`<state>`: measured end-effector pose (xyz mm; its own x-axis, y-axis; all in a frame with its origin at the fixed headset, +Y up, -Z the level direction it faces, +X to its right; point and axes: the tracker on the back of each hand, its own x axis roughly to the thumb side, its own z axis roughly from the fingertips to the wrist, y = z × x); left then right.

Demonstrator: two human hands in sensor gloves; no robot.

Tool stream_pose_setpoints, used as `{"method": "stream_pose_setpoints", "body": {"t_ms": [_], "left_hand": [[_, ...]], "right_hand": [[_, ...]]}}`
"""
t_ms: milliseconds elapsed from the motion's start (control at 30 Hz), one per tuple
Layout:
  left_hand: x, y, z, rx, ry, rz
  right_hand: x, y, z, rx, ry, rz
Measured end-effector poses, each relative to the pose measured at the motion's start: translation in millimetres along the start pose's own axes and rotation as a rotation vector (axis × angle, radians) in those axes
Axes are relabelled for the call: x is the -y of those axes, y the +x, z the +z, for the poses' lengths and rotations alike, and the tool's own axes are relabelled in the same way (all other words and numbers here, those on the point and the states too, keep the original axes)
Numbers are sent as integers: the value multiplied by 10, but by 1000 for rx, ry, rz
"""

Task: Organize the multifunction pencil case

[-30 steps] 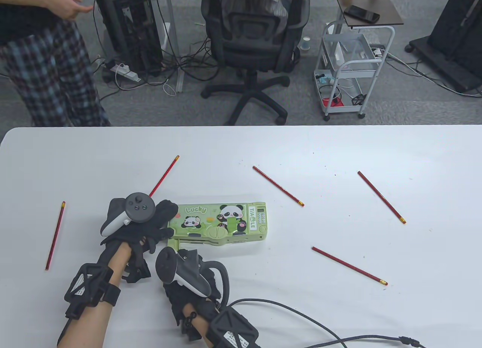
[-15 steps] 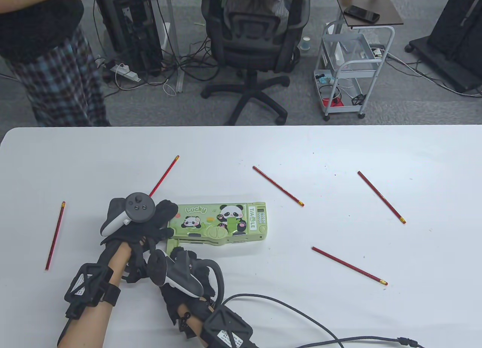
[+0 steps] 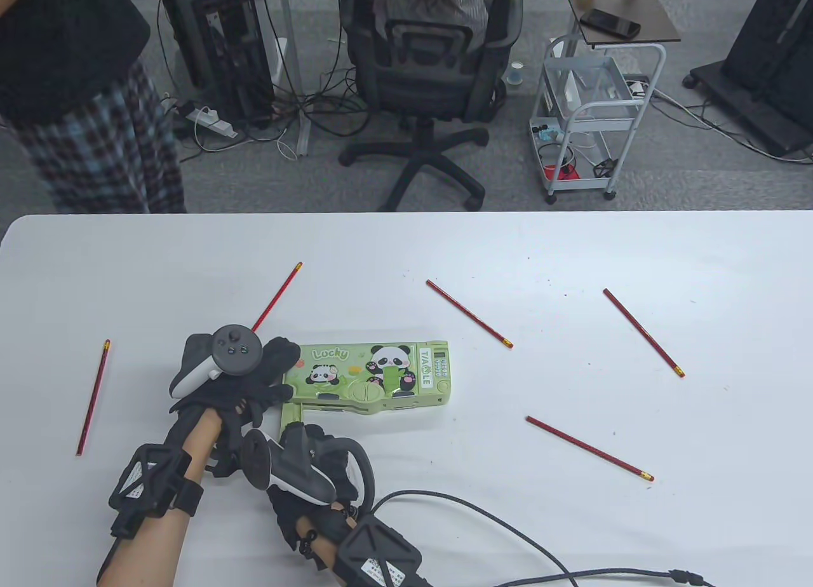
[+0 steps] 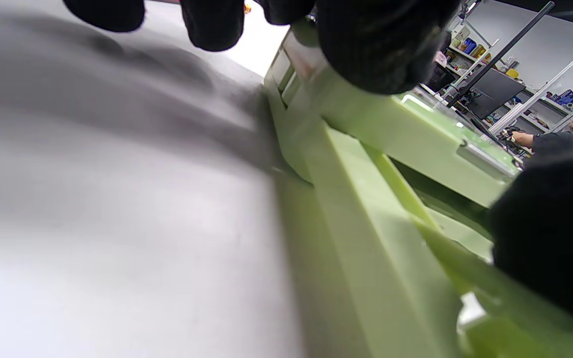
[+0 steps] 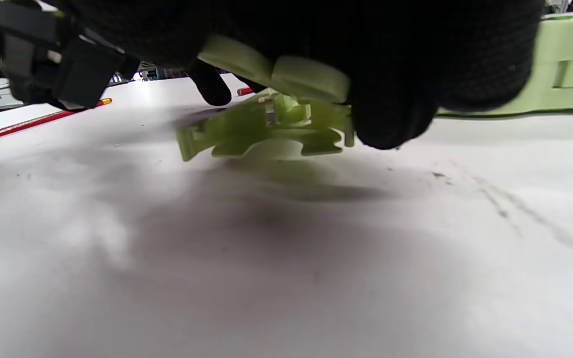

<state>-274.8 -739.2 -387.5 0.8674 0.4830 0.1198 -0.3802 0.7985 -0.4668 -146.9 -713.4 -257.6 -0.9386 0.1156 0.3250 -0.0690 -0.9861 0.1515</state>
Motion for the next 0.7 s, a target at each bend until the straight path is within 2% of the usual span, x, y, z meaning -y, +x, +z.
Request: {"method": "stream_pose_setpoints", "body": {"t_ms": [200, 433, 700], "left_hand": [[2, 3, 1, -1, 0, -4], [6, 6, 2, -1, 0, -7], [2, 9, 0, -2, -3, -7]], "right_hand": [[-83, 67, -3, 20, 13, 123], [-84, 70, 12, 3, 3, 167], [-92, 36, -3, -3, -5, 96]]}}
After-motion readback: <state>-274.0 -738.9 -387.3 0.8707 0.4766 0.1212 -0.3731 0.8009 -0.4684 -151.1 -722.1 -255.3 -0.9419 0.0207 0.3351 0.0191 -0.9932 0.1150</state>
